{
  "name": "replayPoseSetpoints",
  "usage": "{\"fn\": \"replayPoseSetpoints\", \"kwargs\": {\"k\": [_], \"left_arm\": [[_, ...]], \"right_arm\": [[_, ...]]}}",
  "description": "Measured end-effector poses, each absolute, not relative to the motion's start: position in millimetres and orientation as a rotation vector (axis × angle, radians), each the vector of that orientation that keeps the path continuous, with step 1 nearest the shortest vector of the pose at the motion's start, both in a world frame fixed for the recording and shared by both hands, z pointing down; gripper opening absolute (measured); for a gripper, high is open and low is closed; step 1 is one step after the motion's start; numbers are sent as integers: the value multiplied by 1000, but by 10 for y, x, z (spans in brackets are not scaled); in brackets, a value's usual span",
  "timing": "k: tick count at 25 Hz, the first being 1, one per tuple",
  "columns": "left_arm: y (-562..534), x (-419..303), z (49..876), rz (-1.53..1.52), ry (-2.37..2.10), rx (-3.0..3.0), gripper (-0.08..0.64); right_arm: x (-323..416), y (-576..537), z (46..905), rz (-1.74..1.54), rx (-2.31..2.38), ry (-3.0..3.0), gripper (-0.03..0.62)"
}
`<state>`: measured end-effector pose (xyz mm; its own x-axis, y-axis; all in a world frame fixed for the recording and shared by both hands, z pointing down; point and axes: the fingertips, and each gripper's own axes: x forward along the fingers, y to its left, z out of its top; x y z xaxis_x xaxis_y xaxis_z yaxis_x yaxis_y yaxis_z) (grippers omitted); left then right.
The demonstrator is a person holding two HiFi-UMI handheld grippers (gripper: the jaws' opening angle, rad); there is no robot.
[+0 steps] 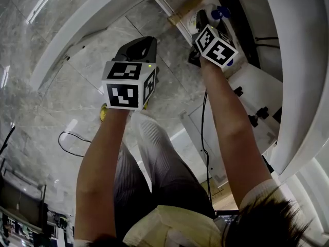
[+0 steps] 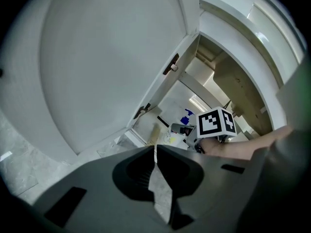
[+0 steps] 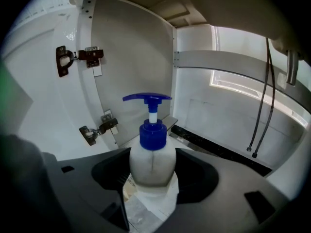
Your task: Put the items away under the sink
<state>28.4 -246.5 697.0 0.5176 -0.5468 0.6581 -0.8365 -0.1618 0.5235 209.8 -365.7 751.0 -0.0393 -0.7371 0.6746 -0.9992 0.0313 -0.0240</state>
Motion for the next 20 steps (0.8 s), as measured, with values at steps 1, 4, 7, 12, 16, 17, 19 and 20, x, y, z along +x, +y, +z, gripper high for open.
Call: {"fn": "replayPoseSetpoints", "kwargs": {"k": [1,4,7,12,16,17,19,20], "left_arm": [[-2480,290,6983,402,-1149,1844,49],[-2511,295,7002,413,-1154,1849,49],[-2542,310,7002,413,-1157,1864,49],[-2585,293,7061,414,-1179,1854,49],[-2565,321,7108,423,-1167,1857,49],[-2557,321,7122,426,-1163,1856,49],[-2535,311,7148,425,-1156,1846,49],[-2521,307,7159,424,-1153,1841,49]], "right_arm": [[2111,-3659,7518,709,1770,-1827,281],[2140,-3658,7555,720,1811,-1824,281],[2184,-3690,7607,716,1834,-1812,281],[2194,-3754,7662,712,1855,-1815,281],[2208,-3729,7742,704,1844,-1811,281],[2208,-3719,7752,700,1845,-1812,281],[2189,-3696,7754,684,1835,-1827,281],[2176,-3680,7754,678,1825,-1837,281]]}}
